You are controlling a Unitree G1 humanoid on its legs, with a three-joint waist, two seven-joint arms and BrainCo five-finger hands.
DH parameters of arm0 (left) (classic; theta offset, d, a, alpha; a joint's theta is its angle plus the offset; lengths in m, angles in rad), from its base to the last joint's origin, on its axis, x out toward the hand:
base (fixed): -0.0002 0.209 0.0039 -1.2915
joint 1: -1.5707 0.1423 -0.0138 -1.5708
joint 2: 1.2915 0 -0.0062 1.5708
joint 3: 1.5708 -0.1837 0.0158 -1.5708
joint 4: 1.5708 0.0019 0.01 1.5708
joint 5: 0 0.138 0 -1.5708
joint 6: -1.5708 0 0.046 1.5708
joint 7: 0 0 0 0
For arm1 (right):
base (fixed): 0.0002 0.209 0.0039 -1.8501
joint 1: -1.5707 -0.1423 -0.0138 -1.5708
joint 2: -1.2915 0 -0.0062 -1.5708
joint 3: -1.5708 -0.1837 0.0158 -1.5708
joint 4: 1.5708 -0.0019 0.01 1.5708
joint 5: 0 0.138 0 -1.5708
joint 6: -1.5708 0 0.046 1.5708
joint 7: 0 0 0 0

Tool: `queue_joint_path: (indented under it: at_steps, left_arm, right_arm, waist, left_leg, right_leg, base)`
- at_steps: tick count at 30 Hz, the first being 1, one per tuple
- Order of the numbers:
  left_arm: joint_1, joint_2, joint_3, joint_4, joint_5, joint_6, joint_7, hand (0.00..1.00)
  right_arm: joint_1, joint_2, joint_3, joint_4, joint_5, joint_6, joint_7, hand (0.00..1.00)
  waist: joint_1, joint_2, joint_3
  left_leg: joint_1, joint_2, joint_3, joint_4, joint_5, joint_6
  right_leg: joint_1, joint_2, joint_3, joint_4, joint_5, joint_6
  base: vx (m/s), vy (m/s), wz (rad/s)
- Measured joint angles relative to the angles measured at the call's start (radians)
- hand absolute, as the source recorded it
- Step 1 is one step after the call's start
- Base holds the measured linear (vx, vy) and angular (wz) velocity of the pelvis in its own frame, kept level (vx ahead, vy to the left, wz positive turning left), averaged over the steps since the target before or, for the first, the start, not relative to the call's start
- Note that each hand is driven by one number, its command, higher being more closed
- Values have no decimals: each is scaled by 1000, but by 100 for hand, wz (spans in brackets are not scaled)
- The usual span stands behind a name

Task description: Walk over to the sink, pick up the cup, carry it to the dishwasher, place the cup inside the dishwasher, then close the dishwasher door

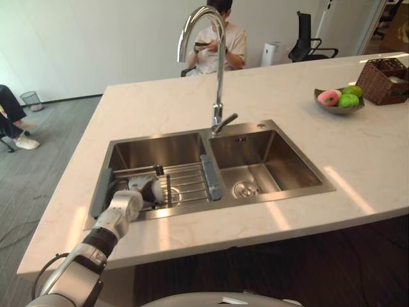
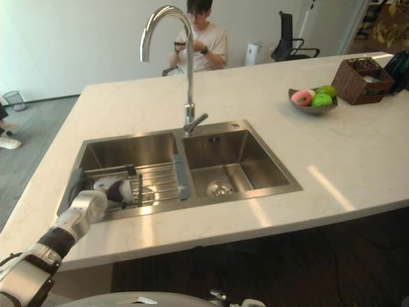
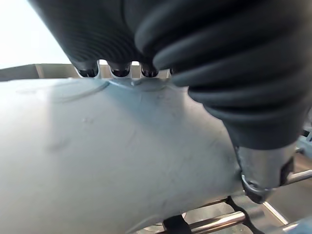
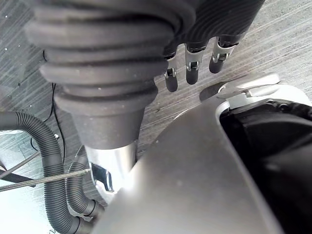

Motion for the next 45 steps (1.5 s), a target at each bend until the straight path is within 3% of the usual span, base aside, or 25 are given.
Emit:
queue_joint_path:
  at_steps: [6, 15, 22, 25, 29, 35, 39, 45]
  left_arm:
    - [3, 9, 2, -7, -157, -76, 59, 100]
    - [26, 81, 36, -216, -312, -86, 49, 100]
    - [25, 83, 70, -337, -407, -85, 53, 100]
    - [23, 83, 90, -368, -528, -64, 54, 100]
    - [17, 83, 193, -435, -813, -33, 81, 100]
    - [48, 39, 327, -605, -1137, -30, 128, 100]
    - [134, -33, 359, -730, -1256, -78, 170, 100]
    - [279, -139, 379, -870, -1323, -183, 224, 100]
  right_arm:
    - [0, 2, -2, 32, 1, -42, 3, 0]
    - [2, 10, -2, 50, 28, -81, 8, 0]
    - [4, 9, -4, 70, 38, -106, 8, 0]
    - [4, 9, -4, 70, 38, -114, 7, 0]
    - [10, 10, -5, 72, 67, -129, 7, 0]
    - [23, 18, -15, 73, 109, -146, -3, 0]
    - [24, 22, -25, 73, 122, -146, -9, 0]
    - [48, 30, -50, 71, 179, -148, -46, 0]
  waist:
    - [18, -5, -2]
    - [36, -17, 4]
    - [40, -14, 6]
    - [44, -13, 8]
    - [48, -19, 13]
    - [74, -28, 18]
    - [83, -28, 19]
    - [97, -25, 18]
  left_leg:
    - [-14, -2, -11, 0, 0, 0]
    - [-22, -8, -22, 0, 1, 0]
    - [-22, -9, -39, -1, 3, 0]
    - [-22, -10, -43, -1, 4, 1]
    - [-26, -11, -47, -1, 3, 1]
    - [-39, -12, -48, -1, 4, 1]
    - [-38, -12, -48, -1, 4, 1]
    - [-44, -11, -54, -1, 5, 1]
  right_leg:
    - [-3, -1, -13, -11, 2, -4]
    - [2, -5, -32, -14, 3, -4]
    - [10, -6, -53, -14, 2, -3]
    - [10, -6, -55, -17, 1, -2]
    - [9, -6, -57, -19, 1, -2]
    - [0, -7, -62, -19, 1, -2]
    - [4, -7, -65, -23, 1, -2]
    - [2, -7, -72, -25, 2, -4]
  base:
    - [0, 0, 4]
    - [11, -11, 6]
    - [-34, -16, 7]
    - [-37, -13, 4]
    - [2, -6, 1]
    - [8, -7, 1]
    - [0, 0, 0]
    - [-26, -11, 4]
